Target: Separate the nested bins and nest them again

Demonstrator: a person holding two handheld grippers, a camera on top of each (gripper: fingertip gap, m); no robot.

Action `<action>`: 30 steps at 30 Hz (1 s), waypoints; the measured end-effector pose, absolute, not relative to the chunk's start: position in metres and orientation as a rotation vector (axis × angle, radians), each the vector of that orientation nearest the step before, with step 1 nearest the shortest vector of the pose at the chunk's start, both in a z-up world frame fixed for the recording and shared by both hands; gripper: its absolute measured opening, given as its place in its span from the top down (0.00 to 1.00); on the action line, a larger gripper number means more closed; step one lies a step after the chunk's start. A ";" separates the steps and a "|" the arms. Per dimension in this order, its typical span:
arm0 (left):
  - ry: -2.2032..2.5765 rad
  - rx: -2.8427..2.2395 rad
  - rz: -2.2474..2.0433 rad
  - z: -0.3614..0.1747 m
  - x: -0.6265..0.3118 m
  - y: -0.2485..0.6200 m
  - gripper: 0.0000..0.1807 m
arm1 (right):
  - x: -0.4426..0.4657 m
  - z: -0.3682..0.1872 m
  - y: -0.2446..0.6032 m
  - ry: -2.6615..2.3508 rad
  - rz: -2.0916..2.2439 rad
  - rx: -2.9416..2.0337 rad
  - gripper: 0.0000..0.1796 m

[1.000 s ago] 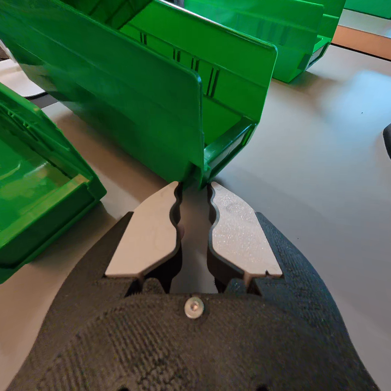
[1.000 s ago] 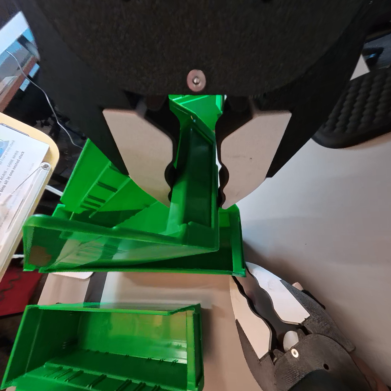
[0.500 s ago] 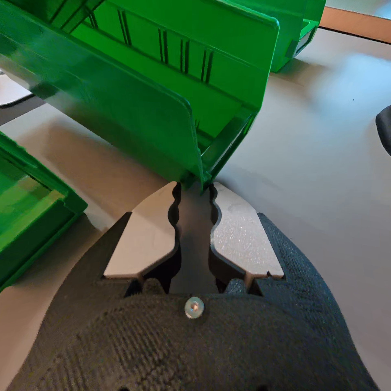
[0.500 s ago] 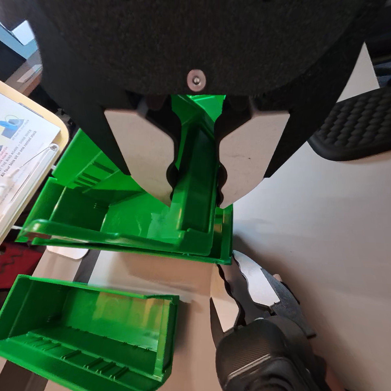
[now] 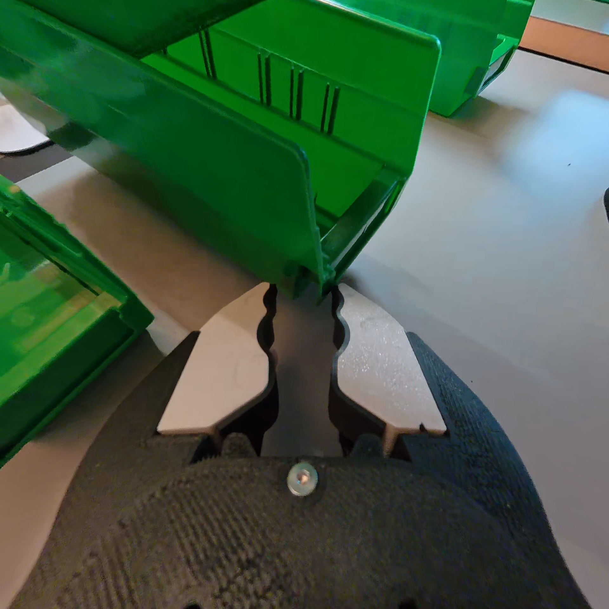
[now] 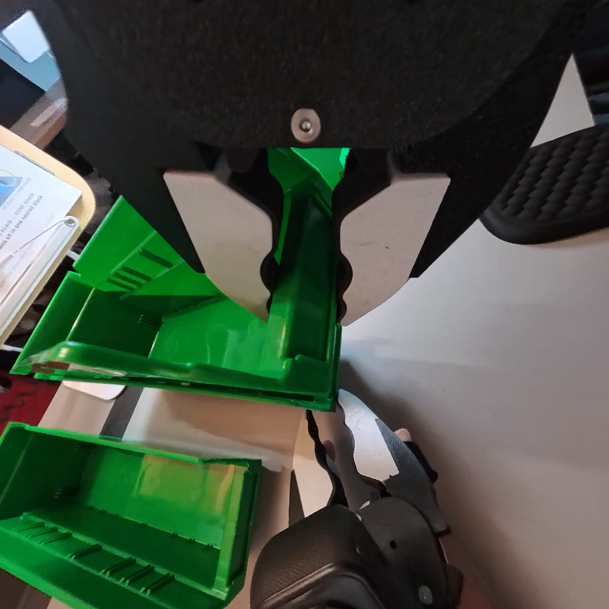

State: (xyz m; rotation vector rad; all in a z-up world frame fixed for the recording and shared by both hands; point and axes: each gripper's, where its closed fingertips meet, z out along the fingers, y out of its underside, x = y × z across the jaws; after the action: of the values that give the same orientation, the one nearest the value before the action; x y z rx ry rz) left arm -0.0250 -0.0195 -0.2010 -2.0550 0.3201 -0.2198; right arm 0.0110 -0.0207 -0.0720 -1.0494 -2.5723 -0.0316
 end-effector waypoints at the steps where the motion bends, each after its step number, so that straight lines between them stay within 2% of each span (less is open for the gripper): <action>1: 0.317 -2.061 -0.219 -0.202 -0.026 -0.019 0.82 | 0.012 -0.069 -0.020 -2.561 -0.019 -1.056 0.82; 7: 0.298 -2.050 -0.186 -0.200 -0.028 -0.013 0.86 | 0.018 -0.036 -0.019 -2.512 0.038 -1.060 0.82; 12: 0.309 -2.040 -0.165 -0.199 -0.028 -0.014 0.84 | 0.016 -0.010 -0.011 -2.480 0.062 -1.079 0.79; 30: 0.354 -2.025 -0.110 -0.198 -0.024 -0.015 0.84 | 0.007 0.010 -0.009 -2.536 0.203 -1.101 0.79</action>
State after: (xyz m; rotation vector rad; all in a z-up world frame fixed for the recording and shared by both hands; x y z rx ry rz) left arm -0.0242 -0.0148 -0.1985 -2.0250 0.3541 -0.1100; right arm 0.0070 -0.0086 0.0099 -1.1014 -2.5361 0.2026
